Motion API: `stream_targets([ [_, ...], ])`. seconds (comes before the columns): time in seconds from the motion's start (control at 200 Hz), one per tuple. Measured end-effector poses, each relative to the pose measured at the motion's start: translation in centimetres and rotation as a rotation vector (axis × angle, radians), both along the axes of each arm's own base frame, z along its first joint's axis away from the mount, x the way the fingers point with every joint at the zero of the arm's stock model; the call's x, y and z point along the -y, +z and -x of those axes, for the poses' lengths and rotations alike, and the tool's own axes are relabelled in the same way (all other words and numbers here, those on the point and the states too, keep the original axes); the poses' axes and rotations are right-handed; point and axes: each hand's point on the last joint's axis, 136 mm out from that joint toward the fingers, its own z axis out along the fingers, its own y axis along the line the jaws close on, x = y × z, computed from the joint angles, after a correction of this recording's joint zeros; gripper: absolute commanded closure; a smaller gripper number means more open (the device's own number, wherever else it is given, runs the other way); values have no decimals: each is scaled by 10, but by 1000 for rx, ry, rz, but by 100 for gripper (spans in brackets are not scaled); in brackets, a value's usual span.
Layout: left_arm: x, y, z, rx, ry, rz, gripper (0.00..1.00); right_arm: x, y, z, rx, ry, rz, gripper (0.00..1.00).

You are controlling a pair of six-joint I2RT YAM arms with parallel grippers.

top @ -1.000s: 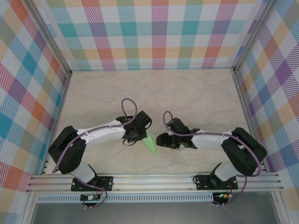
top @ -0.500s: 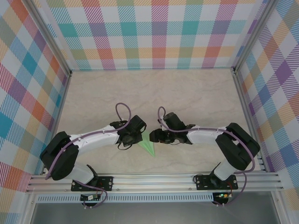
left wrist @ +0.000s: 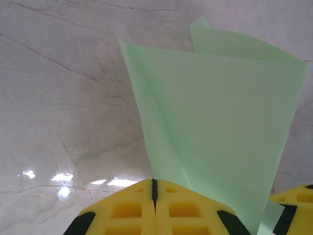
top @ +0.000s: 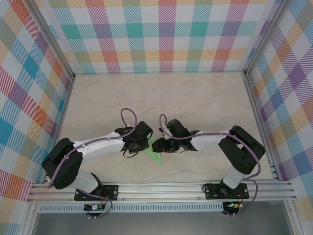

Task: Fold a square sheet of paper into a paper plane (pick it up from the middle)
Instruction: Move the paper plane to the center of the table.

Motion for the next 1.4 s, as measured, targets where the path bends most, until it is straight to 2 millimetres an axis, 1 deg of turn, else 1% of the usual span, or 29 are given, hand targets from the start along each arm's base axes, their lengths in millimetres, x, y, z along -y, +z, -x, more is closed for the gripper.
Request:
stream_targets([
  [0.235,-1,-1,1,0,0,0,95,-9,1,12,22,47,1,49],
  [0.315,-1,-1,1,1,0,1,95,-12,1,14,41,58,15,54],
  [0.375,-1,-1,1,3,0,4,95,-15,1,12,57,58,37,54],
  [0.5,1,0,-1,9,0,10,95,-19,0,6,98,53,78,57],
  [0.655,1,1,-1,12,1,13,95,-18,-6,3,128,51,145,57],
  [0.935,0,3,-2,17,5,19,94,-17,-21,3,164,61,264,67],
  [1.025,-2,3,-1,17,7,18,92,-19,-21,2,181,66,295,75],
  [1.095,-4,3,1,17,8,19,90,-20,-22,2,197,70,322,80],
  [1.2,-5,8,3,28,6,35,82,-19,-21,1,221,70,362,89],
  [1.29,-5,19,3,58,5,66,70,-17,-16,-5,244,52,390,94],
  [1.335,-5,27,2,78,8,87,67,-14,-15,-9,254,38,411,95],
  [1.35,-5,31,2,87,9,97,62,-13,-14,-10,257,32,418,95],
  [1.4,-6,42,1,120,12,118,53,-7,-12,-14,272,10,455,95],
])
